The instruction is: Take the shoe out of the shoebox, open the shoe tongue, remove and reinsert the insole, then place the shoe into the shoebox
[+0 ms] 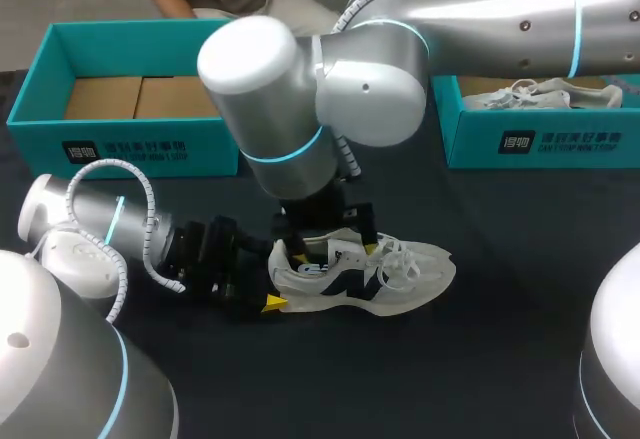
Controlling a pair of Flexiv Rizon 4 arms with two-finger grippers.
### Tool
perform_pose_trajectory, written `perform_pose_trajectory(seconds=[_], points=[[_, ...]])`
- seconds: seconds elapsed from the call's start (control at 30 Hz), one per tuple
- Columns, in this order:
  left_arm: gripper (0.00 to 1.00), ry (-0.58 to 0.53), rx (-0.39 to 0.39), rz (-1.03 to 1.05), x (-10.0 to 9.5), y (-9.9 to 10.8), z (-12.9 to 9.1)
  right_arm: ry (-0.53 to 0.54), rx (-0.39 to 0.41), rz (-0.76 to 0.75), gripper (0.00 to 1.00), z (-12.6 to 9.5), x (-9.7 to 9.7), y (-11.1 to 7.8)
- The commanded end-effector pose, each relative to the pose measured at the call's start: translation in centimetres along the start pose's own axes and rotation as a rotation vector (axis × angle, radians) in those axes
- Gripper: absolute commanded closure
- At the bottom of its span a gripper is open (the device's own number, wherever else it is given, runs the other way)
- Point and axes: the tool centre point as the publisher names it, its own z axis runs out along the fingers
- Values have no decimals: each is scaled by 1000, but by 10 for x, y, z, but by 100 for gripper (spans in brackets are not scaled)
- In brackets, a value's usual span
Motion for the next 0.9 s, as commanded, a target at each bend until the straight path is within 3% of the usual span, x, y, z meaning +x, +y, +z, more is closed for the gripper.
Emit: perform_pose_trajectory(seconds=[0.03,0.5,0.57,0.67,0.7,0.9], points=[[100,1,-3,-1,1,4,4,-11,7,7,0,11,5,3],[100,1,-3,-1,1,4,4,-47,23,22,0,32,-9,9],[100,1,-3,-1,1,4,4,-49,22,27,53,33,-13,10],[100,1,-3,-1,1,4,4,-46,19,37,83,33,-17,10],[100,1,-3,-1,1,4,4,-43,16,43,97,33,-19,10],[100,1,-3,-1,1,4,4,-35,-4,72,100,28,-33,10]])
